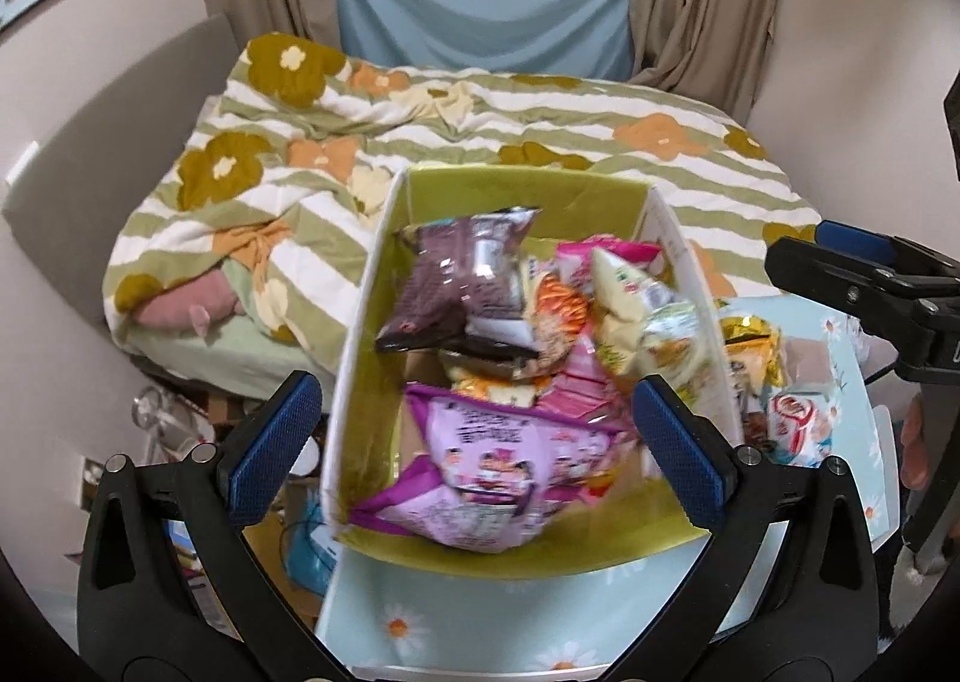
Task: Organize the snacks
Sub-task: 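Carry both bags over the yellow box and open both tools to drop them, then grasp the red-white shrimp chip bag with left tool while right tool grasps pink-white packet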
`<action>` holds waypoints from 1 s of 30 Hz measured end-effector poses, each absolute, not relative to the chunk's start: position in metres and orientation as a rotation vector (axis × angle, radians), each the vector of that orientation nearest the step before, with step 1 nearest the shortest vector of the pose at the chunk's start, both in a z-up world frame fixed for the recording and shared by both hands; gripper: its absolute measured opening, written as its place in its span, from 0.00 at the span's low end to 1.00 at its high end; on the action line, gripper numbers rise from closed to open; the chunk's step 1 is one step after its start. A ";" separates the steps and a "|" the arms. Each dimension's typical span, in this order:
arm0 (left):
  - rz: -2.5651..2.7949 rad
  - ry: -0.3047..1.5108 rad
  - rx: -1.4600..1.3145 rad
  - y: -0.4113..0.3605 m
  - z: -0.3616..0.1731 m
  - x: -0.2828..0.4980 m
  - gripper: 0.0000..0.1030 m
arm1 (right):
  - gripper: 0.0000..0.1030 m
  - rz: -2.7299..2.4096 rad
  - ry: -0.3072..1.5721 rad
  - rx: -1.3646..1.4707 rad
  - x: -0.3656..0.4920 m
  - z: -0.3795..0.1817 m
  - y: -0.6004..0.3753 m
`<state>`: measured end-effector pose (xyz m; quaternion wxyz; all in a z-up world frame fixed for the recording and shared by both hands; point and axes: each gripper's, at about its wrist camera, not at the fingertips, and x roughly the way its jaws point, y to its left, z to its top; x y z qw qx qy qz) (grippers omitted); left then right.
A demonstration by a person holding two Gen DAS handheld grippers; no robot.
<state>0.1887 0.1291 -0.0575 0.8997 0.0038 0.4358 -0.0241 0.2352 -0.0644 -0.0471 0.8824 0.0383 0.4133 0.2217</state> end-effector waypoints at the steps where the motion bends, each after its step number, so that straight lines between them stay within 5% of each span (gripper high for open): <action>1: -0.049 0.897 0.004 0.121 -0.054 0.188 1.00 | 1.00 0.461 0.857 0.078 0.233 -0.044 -0.071; 17: -0.061 0.876 0.035 -0.007 -0.041 0.179 1.00 | 1.00 0.401 0.816 0.101 0.198 -0.028 -0.214; 30: -0.014 0.969 -0.014 -0.080 -0.086 0.176 1.00 | 1.00 0.376 0.855 0.081 0.198 -0.055 -0.304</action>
